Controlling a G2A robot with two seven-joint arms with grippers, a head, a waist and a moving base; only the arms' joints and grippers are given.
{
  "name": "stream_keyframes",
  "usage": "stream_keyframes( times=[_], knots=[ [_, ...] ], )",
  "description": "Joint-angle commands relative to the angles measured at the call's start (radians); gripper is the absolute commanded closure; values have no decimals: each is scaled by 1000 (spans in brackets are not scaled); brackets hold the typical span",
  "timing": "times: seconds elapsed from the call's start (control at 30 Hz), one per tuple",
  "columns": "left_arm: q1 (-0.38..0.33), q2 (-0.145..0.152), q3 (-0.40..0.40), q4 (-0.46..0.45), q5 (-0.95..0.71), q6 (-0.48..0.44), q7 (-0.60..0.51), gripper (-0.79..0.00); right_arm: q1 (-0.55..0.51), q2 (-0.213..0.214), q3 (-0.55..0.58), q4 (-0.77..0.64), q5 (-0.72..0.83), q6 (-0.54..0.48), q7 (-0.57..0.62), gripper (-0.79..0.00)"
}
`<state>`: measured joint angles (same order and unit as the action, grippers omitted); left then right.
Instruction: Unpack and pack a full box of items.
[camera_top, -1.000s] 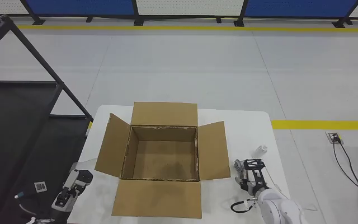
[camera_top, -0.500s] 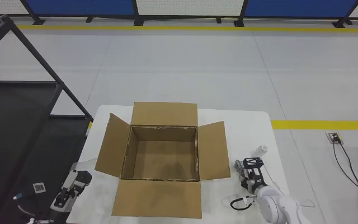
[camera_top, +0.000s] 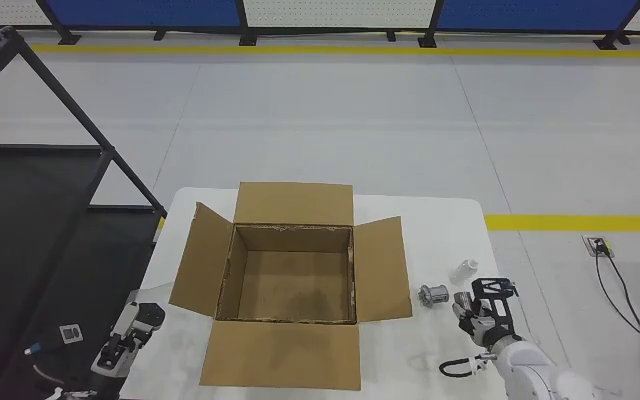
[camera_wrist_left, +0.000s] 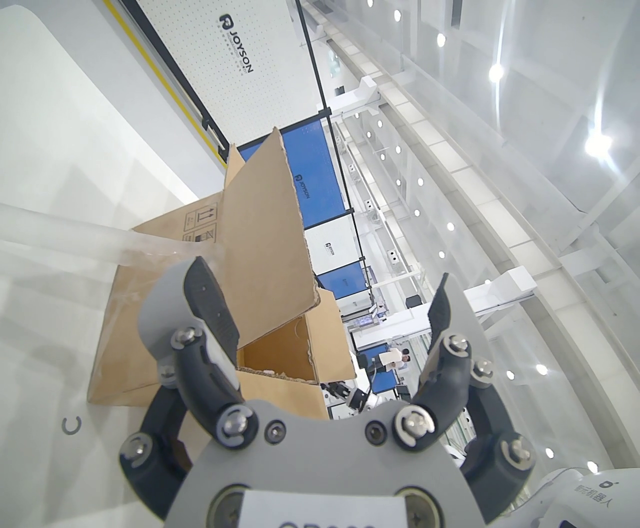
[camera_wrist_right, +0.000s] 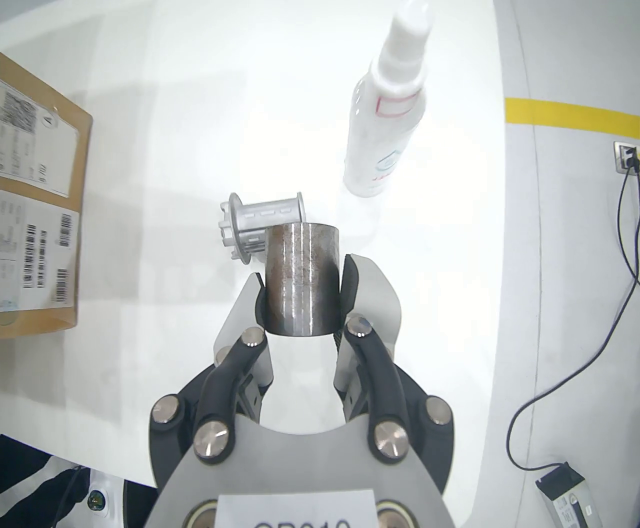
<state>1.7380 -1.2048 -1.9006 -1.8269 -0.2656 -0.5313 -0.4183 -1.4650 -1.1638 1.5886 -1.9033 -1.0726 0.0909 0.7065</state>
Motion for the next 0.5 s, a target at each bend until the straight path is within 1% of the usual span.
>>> stream_keyframes(
  times=[0.0,0.1,0.23,0.37,0.47],
  knots=[
    [-1,0,1,1,-3,0,-2,-785,-29,2,28,-67,11,-5,4,0],
    [-3,0,0,3,-7,-2,-2,-785,-48,4,52,-137,10,-10,18,0],
    [-3,0,-9,10,-18,-5,-1,-785,-41,5,40,-187,-7,-18,45,0],
    [0,0,-16,16,-26,-7,0,-785,-10,6,13,-192,-35,-22,77,0],
    [0,0,-21,21,-31,-8,0,-785,19,7,-4,-165,-60,-17,128,0]
  ],
)
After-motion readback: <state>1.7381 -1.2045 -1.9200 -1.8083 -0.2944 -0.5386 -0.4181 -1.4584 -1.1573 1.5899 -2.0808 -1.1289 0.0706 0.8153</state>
